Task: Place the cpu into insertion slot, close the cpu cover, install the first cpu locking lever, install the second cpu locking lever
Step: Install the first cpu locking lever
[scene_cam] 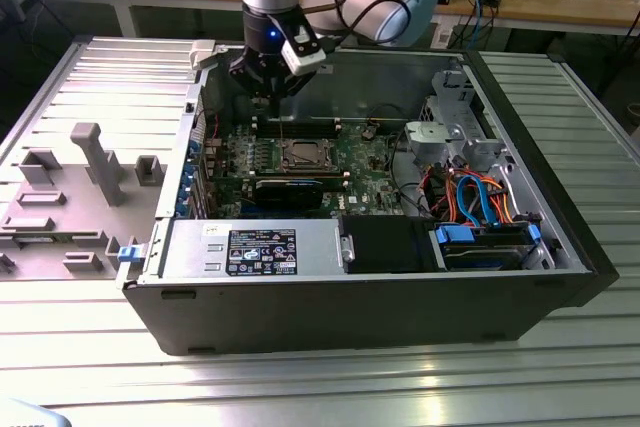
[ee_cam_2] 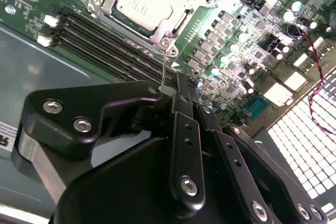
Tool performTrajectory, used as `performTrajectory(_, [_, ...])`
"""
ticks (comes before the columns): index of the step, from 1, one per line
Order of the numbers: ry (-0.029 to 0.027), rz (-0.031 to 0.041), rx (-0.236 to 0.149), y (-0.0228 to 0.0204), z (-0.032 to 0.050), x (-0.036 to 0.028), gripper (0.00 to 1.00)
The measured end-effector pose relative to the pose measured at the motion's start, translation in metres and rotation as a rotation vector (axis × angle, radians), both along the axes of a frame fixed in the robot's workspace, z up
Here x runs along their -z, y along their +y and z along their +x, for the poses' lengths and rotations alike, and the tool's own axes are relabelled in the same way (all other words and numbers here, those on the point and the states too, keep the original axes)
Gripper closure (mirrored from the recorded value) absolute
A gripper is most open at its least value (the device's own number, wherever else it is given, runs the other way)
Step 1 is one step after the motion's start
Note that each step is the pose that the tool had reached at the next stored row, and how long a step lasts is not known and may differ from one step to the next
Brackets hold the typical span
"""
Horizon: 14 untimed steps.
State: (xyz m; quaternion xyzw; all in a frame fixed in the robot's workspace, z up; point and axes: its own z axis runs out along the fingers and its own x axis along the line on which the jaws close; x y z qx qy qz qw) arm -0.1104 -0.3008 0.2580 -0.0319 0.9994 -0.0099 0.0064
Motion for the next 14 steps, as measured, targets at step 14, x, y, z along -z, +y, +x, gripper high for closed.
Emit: performTrajectory(14, [0.0028,-0.0003,0.000,0.0000,0.0154,0.0003,0.89])
